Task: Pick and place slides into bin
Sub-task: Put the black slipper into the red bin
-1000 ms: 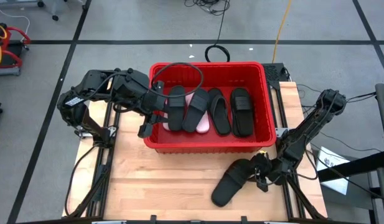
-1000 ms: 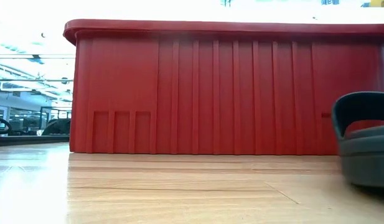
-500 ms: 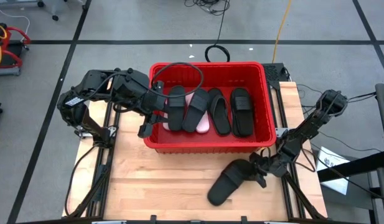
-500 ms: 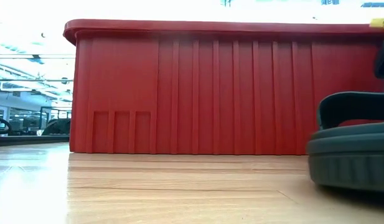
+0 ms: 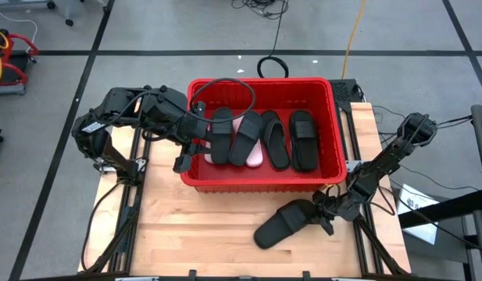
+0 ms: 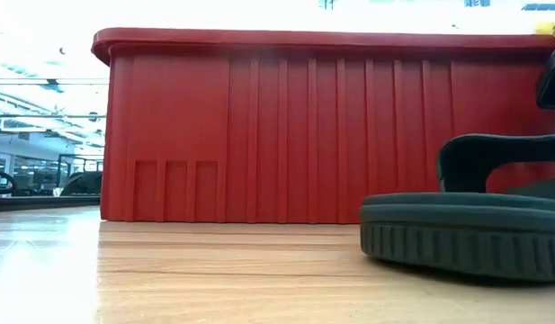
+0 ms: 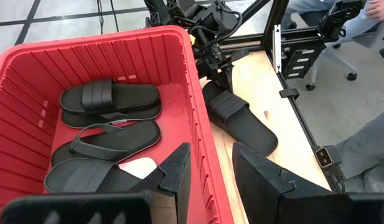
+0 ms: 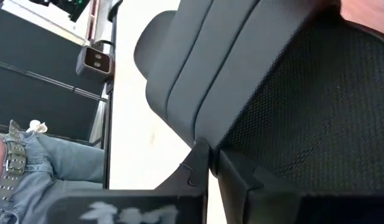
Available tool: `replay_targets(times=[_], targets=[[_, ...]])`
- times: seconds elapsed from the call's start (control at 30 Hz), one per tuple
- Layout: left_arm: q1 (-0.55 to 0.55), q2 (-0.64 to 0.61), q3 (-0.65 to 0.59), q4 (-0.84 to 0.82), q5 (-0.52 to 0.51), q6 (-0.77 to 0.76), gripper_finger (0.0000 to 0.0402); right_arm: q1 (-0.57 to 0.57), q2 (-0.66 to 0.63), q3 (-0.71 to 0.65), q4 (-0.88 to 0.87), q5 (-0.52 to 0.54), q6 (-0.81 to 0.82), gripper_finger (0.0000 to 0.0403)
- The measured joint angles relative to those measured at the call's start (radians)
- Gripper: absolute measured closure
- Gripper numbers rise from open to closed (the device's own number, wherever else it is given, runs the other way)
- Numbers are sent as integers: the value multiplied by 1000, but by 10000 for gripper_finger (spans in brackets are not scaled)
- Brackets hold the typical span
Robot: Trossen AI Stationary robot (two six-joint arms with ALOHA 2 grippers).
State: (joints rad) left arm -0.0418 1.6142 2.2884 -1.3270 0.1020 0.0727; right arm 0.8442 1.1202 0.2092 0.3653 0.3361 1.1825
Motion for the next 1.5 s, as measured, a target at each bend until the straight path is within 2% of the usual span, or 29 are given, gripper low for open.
replay_targets(times=[0.33, 0.5, 0.77, 1.23, 1.5], targets=[[0, 0, 0, 0, 0, 0, 286, 1, 0, 9, 68, -55, 1, 401], [0, 0, 0, 0, 0, 0, 286, 2, 1, 70, 60, -134, -13, 401], [0, 0, 0, 0, 0, 0, 286, 2, 1, 183, 21, -158, -67, 402], [0, 0, 0, -1, 0, 1, 286, 2, 0, 457, -185, -162, -182, 402], [0, 0, 0, -1, 0, 8, 286, -6, -9, 648, -303, -131, -360, 403]])
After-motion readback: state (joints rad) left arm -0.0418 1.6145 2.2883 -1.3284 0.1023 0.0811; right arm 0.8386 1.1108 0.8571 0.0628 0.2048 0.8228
